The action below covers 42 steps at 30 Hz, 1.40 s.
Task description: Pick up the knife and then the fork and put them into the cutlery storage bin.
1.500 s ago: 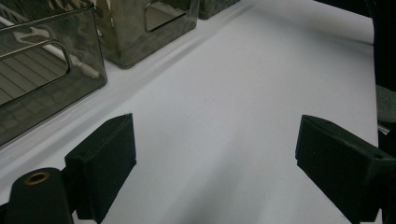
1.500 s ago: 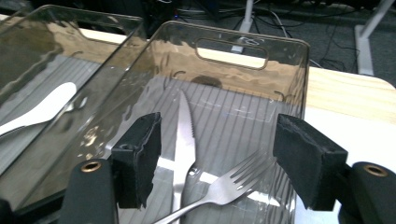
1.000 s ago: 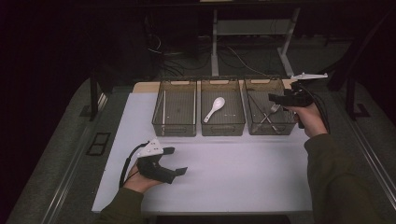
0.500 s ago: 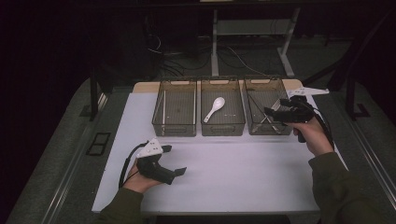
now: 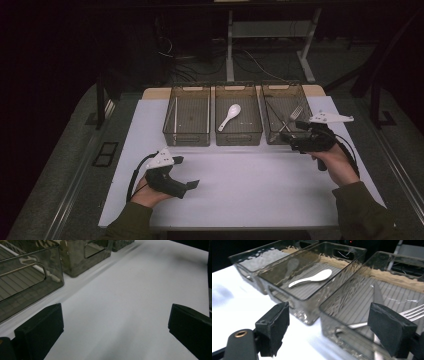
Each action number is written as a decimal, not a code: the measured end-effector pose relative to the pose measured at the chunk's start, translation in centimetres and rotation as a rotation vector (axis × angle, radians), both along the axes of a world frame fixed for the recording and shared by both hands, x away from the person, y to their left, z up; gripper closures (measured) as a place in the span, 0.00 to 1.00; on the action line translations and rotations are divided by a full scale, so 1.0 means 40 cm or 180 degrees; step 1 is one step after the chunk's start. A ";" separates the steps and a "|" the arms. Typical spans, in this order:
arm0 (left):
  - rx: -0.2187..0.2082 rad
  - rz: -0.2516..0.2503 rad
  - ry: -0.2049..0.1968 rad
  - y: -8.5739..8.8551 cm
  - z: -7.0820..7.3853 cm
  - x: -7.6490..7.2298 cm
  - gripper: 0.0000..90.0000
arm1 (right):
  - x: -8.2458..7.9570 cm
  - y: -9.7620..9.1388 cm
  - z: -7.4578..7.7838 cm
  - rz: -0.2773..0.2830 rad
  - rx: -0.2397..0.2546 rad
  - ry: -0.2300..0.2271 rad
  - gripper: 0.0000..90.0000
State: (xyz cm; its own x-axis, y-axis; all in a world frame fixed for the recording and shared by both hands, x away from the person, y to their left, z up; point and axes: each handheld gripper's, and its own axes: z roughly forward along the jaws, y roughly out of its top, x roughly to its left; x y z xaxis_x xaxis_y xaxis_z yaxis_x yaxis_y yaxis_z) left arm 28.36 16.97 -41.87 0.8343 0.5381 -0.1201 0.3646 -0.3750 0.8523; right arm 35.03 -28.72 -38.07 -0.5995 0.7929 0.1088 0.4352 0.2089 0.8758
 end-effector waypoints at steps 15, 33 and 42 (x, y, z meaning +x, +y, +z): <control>0.0025 -0.0085 -0.0027 -0.004 -0.001 -0.012 0.00 | -0.116 0.015 -0.061 0.0238 -0.0019 0.0045 0.19; 0.0015 -0.0141 -0.0003 -0.004 -0.006 -0.020 0.00 | -0.207 -0.014 -0.117 0.0377 0.0092 0.0063 0.18; -0.0008 -0.0147 0.0007 -0.005 -0.008 -0.021 0.00 | -0.236 -0.034 -0.138 0.0398 0.0141 0.0097 0.18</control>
